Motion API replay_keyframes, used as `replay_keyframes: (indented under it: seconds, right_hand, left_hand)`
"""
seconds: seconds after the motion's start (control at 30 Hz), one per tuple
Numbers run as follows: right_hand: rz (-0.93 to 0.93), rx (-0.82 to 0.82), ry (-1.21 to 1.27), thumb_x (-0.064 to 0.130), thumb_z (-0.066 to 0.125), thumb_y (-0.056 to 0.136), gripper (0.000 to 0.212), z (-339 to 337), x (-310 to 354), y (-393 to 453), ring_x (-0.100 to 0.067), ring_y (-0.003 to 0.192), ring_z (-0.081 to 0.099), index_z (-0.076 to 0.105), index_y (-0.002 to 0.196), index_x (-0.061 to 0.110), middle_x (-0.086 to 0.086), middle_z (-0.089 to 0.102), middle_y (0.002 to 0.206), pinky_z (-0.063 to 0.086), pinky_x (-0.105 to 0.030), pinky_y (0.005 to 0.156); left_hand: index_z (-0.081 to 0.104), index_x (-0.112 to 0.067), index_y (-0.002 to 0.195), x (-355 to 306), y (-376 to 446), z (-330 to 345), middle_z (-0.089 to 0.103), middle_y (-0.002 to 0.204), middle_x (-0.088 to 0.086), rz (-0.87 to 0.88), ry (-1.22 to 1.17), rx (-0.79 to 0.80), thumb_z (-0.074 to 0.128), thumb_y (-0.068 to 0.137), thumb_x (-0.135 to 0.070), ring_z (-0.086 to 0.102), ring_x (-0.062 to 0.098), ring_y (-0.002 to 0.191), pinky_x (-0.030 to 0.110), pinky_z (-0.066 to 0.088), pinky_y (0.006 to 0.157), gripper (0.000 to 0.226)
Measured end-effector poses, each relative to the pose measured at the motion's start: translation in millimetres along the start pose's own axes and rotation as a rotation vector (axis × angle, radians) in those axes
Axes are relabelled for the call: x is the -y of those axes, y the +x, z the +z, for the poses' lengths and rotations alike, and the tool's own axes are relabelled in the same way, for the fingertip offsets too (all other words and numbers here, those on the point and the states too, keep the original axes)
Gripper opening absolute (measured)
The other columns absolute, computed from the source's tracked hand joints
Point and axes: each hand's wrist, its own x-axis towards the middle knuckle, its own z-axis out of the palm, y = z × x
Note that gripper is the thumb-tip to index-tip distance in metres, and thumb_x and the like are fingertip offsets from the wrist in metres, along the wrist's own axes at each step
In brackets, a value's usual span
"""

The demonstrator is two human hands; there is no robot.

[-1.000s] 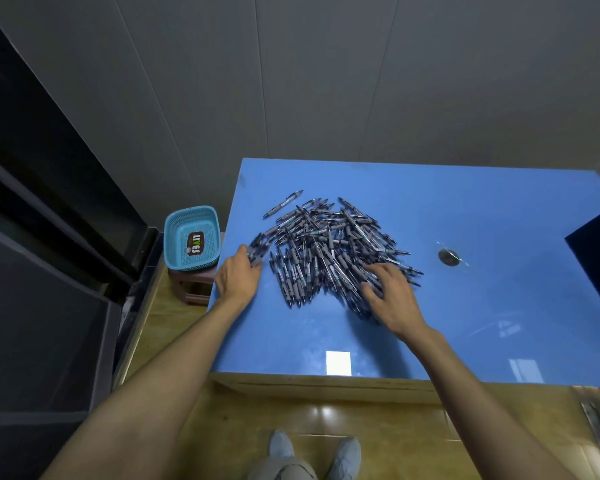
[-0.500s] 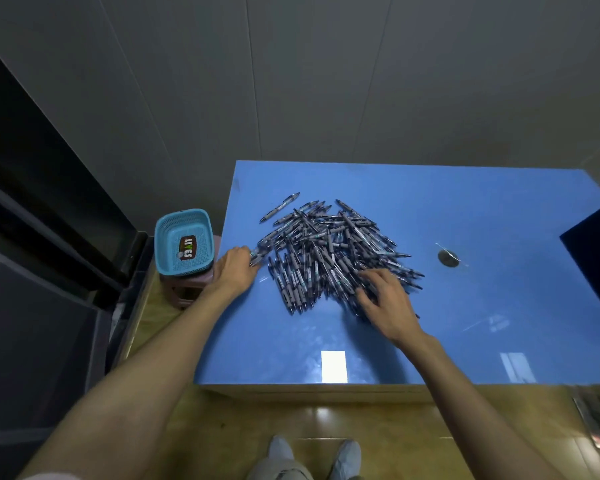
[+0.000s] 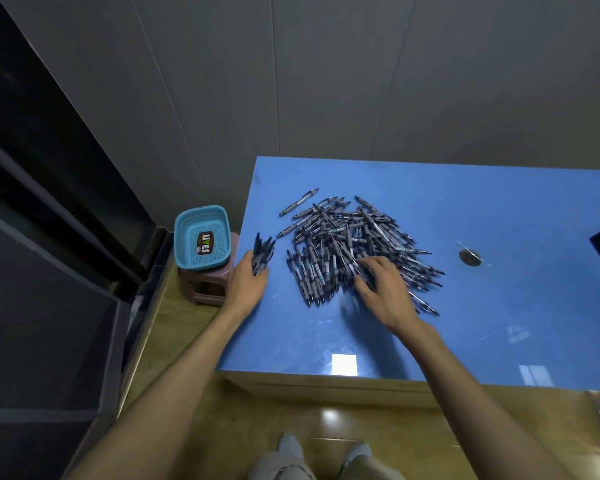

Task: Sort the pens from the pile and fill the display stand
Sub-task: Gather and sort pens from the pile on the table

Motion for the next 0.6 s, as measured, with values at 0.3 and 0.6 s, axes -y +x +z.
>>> replay_keyframes:
  seconds: [0.3, 0.6]
  right_hand:
    - [-0.041, -0.021, -0.022, 0.026, 0.059, 0.097, 0.037, 3.9, 1.8, -1.4, -0.023, 0.118, 0.053, 0.061, 0.131, 0.009, -0.007, 0.058, 0.128, 0.041, -0.036, 0.102]
    - [0.001, -0.011, -0.05, 0.025, 0.059, 0.097, 0.037, -4.9, -8.3, -15.7, -0.023, 0.117, 0.053, 0.061, 0.13, 0.009, -0.005, 0.058, 0.127, 0.04, -0.033, 0.098]
  left_hand:
    - [0.068, -0.001, 0.099, -23.3, -19.8, 23.2, 0.07, 0.091, 0.002, -0.068, -0.651, -0.309, 0.075, 0.09, -0.011, 0.063, -0.006, 0.077, 0.008, 0.049, 0.072, 0.015]
    - [0.069, -0.005, 0.1, 4.2, -25.7, 31.8, 0.071, 0.084, 0.004, -0.13, -0.504, -0.228, 0.075, 0.091, -0.017, 0.068, 0.011, 0.073, 0.033, 0.054, 0.068, 0.016]
